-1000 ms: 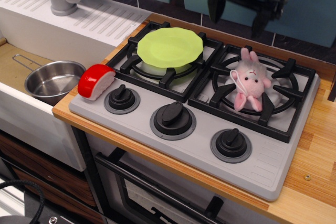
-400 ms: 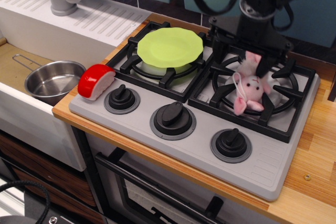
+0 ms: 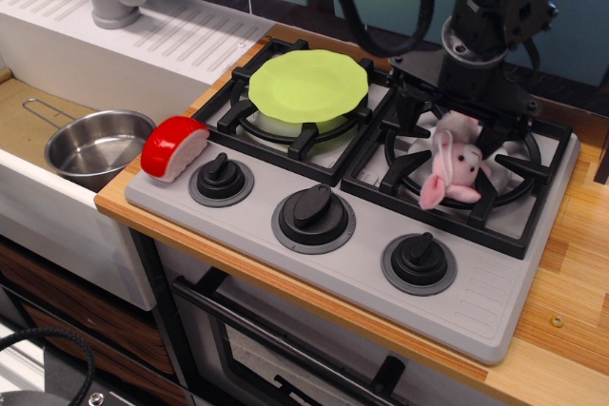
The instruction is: End effector reaching stuffedrabbit
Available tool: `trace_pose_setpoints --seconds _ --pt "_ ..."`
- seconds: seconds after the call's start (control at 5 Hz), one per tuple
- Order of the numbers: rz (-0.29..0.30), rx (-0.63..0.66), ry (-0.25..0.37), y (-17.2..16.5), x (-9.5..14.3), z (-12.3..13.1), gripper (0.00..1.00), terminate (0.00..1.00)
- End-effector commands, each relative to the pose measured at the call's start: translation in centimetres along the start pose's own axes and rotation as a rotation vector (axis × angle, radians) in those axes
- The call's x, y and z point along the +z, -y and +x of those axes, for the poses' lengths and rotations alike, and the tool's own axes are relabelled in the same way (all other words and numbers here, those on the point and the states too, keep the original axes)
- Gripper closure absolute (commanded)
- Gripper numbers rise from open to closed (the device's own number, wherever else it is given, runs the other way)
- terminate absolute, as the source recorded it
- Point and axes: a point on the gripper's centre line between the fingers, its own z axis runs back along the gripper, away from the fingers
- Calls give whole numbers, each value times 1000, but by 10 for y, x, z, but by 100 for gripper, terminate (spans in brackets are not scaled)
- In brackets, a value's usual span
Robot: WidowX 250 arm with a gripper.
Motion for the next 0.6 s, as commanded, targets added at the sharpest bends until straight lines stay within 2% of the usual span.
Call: trace_pose_setpoints --seconds 0.0,0.4 --pt "-25 19 20 16 -4 7 0 0" --pt "-39 -12 26 20 -8 4 0 0"
